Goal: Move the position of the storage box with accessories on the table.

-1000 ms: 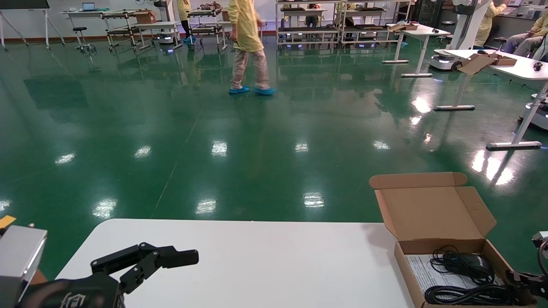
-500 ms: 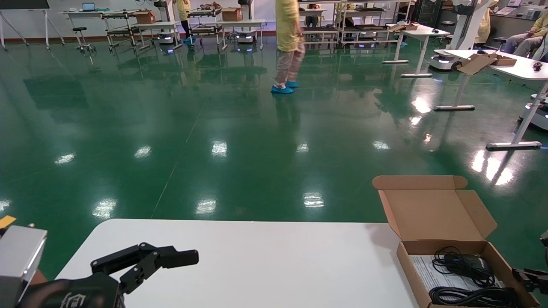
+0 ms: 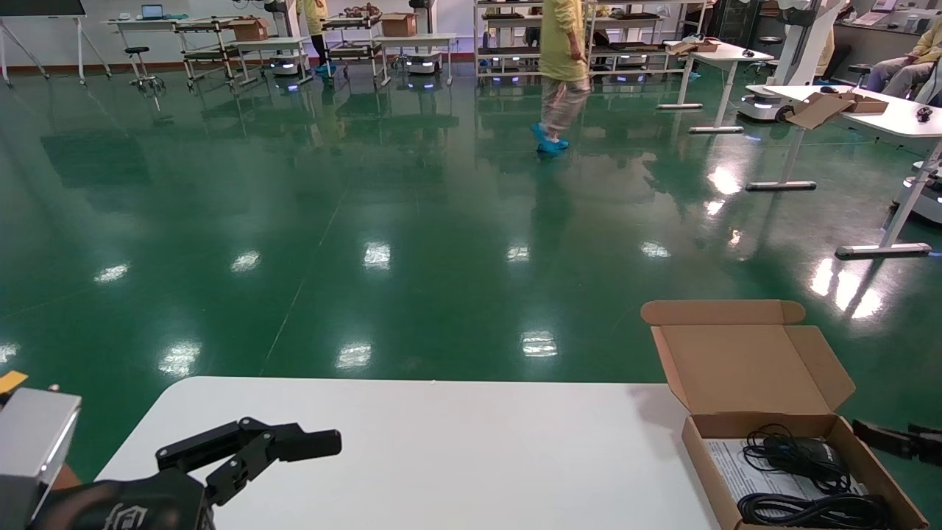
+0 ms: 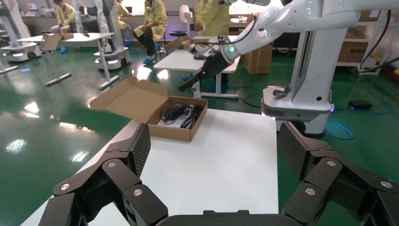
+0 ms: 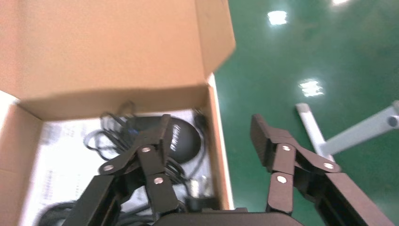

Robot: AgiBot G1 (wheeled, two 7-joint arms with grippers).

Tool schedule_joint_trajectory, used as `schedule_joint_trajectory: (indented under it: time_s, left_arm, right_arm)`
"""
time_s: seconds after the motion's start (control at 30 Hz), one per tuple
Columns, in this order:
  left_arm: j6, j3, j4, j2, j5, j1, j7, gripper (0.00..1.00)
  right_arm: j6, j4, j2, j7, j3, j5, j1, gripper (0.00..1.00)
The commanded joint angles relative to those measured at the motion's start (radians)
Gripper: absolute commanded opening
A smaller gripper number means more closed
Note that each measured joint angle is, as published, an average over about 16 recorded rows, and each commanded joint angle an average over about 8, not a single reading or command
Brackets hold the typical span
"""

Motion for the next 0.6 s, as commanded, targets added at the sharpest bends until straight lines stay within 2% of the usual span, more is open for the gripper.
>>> schedule_joint_trajectory:
  time_s: [0.03, 0.5, 0.6]
  left_arm:
    - [0.000, 0.000, 0.000, 0.000, 0.000, 0.000, 0.000, 1.00]
    - [0.000, 0.000, 0.000, 0.000, 0.000, 0.000, 0.000, 1.00]
    - [0.000, 0.000, 0.000, 0.000, 0.000, 0.000, 0.000, 1.00]
  right_arm:
    - [-0.017, 0.004, 0.007, 0.002, 0.008, 0.011, 0.009, 1.00]
    - [-0.318, 0.057, 0.103, 0.055, 0.091, 0.134, 0.138, 1.00]
    - [-0.353, 0.062, 0.113, 0.061, 0.098, 0.145, 0.147, 1.00]
